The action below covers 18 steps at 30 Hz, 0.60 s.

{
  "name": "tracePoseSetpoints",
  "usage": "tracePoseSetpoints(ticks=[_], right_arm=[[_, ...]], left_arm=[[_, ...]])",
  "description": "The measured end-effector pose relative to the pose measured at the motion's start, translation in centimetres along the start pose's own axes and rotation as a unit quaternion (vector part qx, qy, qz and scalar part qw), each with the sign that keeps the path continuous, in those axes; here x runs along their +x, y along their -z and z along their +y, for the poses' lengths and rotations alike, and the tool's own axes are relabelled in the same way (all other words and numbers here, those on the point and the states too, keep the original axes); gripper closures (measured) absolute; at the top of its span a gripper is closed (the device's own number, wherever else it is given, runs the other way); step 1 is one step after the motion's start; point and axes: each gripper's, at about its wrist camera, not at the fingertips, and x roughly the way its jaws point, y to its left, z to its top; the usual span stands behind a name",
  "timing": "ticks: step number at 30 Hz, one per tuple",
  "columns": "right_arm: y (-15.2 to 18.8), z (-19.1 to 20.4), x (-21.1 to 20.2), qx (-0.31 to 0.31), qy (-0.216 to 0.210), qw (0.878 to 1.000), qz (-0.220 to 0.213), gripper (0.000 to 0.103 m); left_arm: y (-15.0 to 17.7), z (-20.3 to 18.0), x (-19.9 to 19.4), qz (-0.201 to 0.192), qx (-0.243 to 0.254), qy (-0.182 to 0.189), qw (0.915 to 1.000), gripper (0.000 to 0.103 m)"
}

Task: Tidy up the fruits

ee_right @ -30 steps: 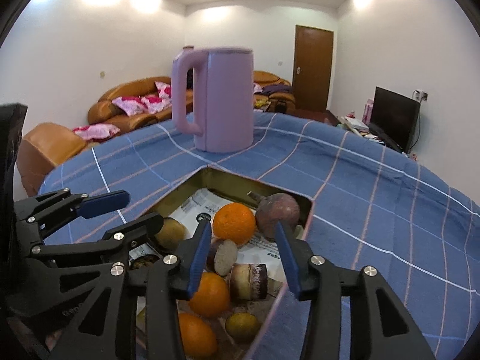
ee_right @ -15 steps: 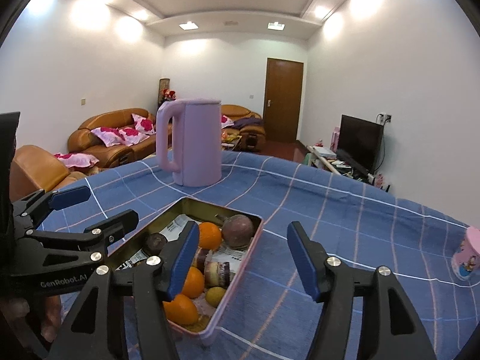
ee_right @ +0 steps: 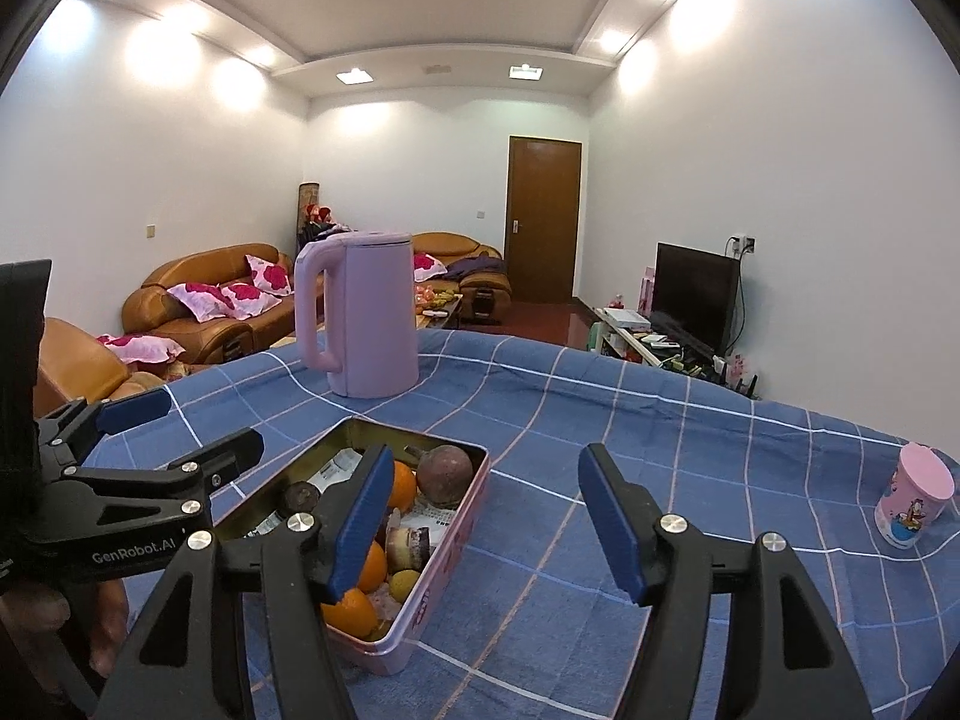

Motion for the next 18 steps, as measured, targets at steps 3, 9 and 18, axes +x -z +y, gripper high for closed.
tracePoseSetpoints(ticks=[3,9,18], right_arm=[[0.08,0.19,-0.11,-0.001,-0.001,1.0,-0.001,0.037],[0.16,0.17,-0.14,0.004,-0.001,1.0,0.0,0.037],[0.15,0.03,-0.22,0.005,-0.001,1.0,0.0,0.037]], left_arm=[[0.01,-0.16,-0.01,0.0,0.003,0.0,1.0,0.005],[0.1,-0.42,-0.22,-0.001,0.006,0.001,1.0,0.005],[0.22,-0.66,-0.32,0.001,0.007,0.003,1.0,0.003]])
